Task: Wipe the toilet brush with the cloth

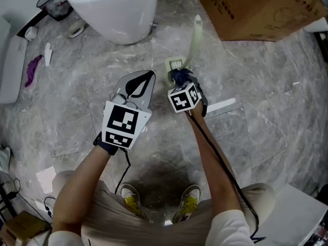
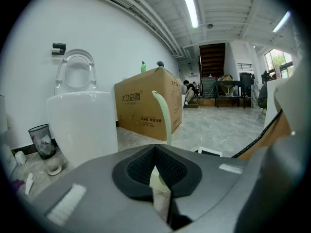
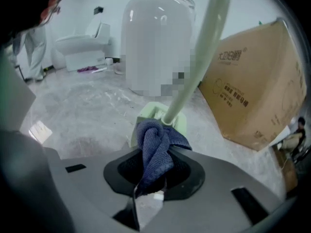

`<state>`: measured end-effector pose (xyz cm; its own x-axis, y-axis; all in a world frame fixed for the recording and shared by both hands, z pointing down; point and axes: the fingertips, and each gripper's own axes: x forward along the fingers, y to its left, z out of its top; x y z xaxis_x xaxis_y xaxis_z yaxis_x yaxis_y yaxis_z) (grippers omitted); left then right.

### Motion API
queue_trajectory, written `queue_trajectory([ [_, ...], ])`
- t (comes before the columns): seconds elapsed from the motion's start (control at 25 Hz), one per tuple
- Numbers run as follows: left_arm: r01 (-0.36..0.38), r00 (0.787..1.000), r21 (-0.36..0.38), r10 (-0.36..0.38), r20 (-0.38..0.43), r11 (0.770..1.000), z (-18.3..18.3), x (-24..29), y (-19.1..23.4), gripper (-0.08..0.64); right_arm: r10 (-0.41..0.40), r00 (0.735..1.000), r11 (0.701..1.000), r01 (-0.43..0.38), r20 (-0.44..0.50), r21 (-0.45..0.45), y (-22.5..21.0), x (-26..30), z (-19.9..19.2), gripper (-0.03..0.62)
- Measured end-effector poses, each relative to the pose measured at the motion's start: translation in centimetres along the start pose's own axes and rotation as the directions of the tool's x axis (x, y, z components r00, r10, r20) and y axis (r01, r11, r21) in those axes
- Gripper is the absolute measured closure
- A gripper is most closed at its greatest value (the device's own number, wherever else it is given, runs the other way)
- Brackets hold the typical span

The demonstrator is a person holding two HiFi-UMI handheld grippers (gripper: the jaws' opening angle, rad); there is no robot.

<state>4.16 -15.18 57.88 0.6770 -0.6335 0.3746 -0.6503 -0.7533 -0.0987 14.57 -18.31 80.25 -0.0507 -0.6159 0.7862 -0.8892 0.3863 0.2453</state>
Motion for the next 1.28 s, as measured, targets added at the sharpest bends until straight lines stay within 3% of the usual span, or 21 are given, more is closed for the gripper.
queue_trajectory([
  [0.12, 0.0, 1.0, 0.0, 0.0, 0.001, 1.0, 0.1, -0.2, 0.1, 0.558, -0.1, 0.995, 0.978, 0.102, 0.021, -0.183, -0.1, -0.2, 0.4, 0.499],
  [0.28, -0.002, 1.0, -0.006, 0.002, 0.004, 1.0, 0.1, -0.4, 0.2, 0.558, -0.153, 0.988, 0.896, 0.137, -0.003, -0.422, 0.8, 0.6, -0.4, 0.499],
  [0.52, -0.006, 1.0, -0.022, 0.006, 0.006, 1.0, 0.1, -0.4, 0.5, 0.558, -0.143, 0.989, 0.851, 0.108, -0.03, -0.514, 2.2, 1.1, -1.2, 0.499],
  [0.72, -0.01, 1.0, -0.048, 0.012, 0.029, 0.999, 1.0, -0.5, 0.9, 0.558, -0.114, 0.99, 0.858, 0.059, -0.078, -0.51, 2.0, 0.4, -1.8, 0.499],
  [1.0, -0.032, 0.997, -0.063, 0.037, 0.073, 0.997, 3.0, -0.7, 2.2, 0.558, -0.032, 0.987, 0.912, -0.036, -0.159, -0.408, 1.3, -2.2, -3.1, 0.499],
  [1.28, -0.022, 0.988, -0.077, 0.033, 0.152, 0.997, 6.2, -0.4, 2.0, 0.558, 0.05, 0.992, 0.977, -0.072, -0.112, -0.199, -1.9, -8.6, 0.4, 0.499],
])
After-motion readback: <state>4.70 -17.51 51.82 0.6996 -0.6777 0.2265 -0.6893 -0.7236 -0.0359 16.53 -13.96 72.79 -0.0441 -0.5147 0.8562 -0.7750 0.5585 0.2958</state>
